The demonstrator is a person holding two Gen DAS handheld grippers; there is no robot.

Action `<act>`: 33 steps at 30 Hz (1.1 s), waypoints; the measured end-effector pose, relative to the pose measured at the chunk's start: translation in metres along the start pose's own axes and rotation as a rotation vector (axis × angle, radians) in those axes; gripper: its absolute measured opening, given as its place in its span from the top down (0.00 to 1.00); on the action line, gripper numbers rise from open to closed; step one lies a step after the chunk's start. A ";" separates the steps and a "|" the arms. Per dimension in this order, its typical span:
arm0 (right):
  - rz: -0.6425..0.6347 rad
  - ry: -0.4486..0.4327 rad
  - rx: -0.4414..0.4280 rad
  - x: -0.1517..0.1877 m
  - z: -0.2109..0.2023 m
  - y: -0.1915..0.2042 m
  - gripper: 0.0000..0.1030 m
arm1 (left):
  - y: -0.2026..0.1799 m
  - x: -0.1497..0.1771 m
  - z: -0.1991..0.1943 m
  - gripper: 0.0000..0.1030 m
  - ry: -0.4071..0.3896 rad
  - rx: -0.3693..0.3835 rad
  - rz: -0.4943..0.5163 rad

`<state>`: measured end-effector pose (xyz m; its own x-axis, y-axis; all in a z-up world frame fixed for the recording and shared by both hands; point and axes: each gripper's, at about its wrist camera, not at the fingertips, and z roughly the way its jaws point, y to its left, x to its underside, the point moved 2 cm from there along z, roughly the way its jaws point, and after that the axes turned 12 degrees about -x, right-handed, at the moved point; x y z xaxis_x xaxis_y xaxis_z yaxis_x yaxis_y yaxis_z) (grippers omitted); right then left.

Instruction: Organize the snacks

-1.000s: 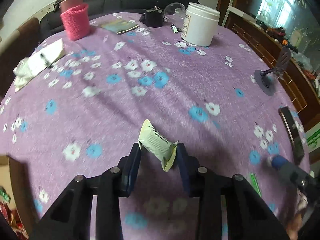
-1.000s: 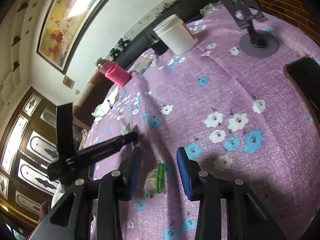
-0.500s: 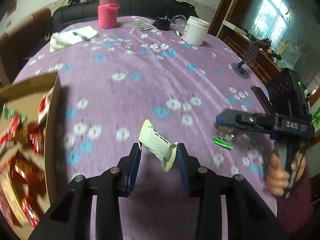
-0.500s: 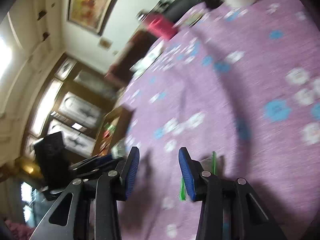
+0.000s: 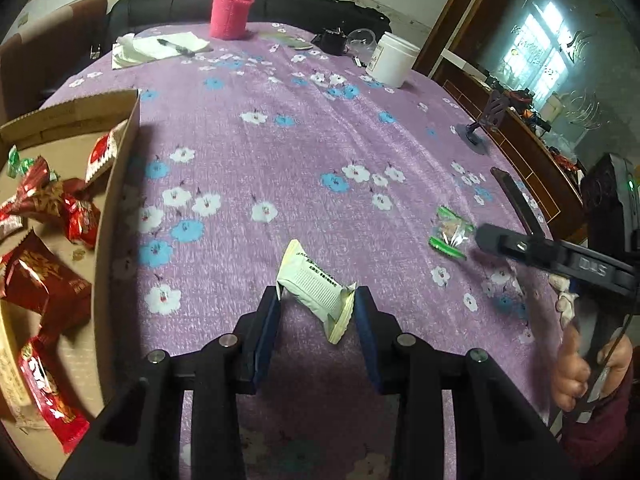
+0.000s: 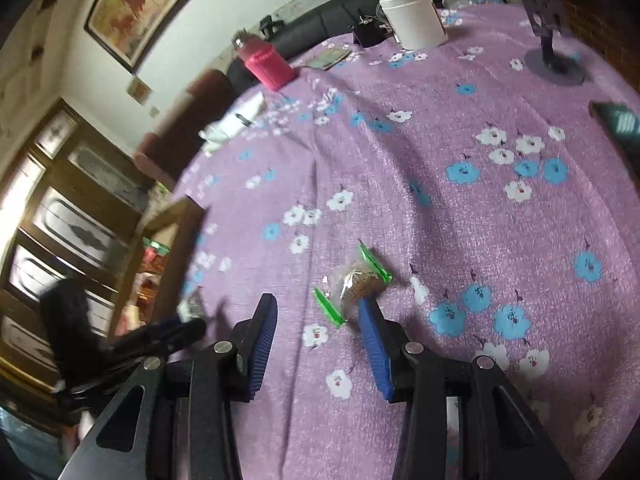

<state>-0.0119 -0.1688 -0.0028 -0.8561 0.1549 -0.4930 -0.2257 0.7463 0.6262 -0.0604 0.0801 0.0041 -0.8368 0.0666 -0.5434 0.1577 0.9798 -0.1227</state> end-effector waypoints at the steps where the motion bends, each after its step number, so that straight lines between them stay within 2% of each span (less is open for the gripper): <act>1: -0.014 -0.002 0.052 0.000 0.004 0.001 0.53 | 0.000 0.003 0.001 0.65 0.004 0.005 -0.004; 4: -0.046 -0.005 0.128 -0.005 0.017 0.006 0.49 | 0.003 0.006 0.002 0.65 0.004 0.014 -0.016; 9: -0.098 0.041 0.240 -0.006 0.049 0.016 0.49 | 0.001 0.007 0.002 0.65 -0.006 0.004 -0.016; 12: -0.151 0.028 0.297 -0.002 0.053 0.023 0.49 | 0.000 0.009 0.001 0.65 -0.015 -0.010 -0.010; 15: -0.194 0.032 0.326 0.005 0.052 0.026 0.58 | 0.005 0.008 -0.001 0.65 -0.020 0.007 -0.032; 17: -0.201 0.033 0.304 0.008 0.048 0.024 0.60 | 0.007 0.008 -0.003 0.65 -0.028 0.012 -0.044; 18: -0.200 0.033 0.293 0.009 0.046 0.024 0.67 | 0.008 0.008 -0.004 0.65 -0.032 0.012 -0.047; 20: -0.204 0.038 0.273 0.011 0.044 0.025 0.69 | 0.010 0.007 -0.009 0.65 -0.042 0.018 -0.057; 27: -0.213 0.004 0.236 0.016 0.028 0.036 0.71 | 0.021 0.004 -0.038 0.65 -0.099 0.020 -0.088; 33: -0.286 -0.026 0.158 0.010 0.015 0.080 0.70 | 0.068 -0.004 -0.078 0.65 -0.175 -0.029 -0.184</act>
<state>-0.0314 -0.0974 0.0331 -0.7557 -0.0608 -0.6521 -0.3786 0.8530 0.3592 -0.0869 0.1614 0.0624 -0.7464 -0.1442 -0.6497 -0.0058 0.9776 -0.2103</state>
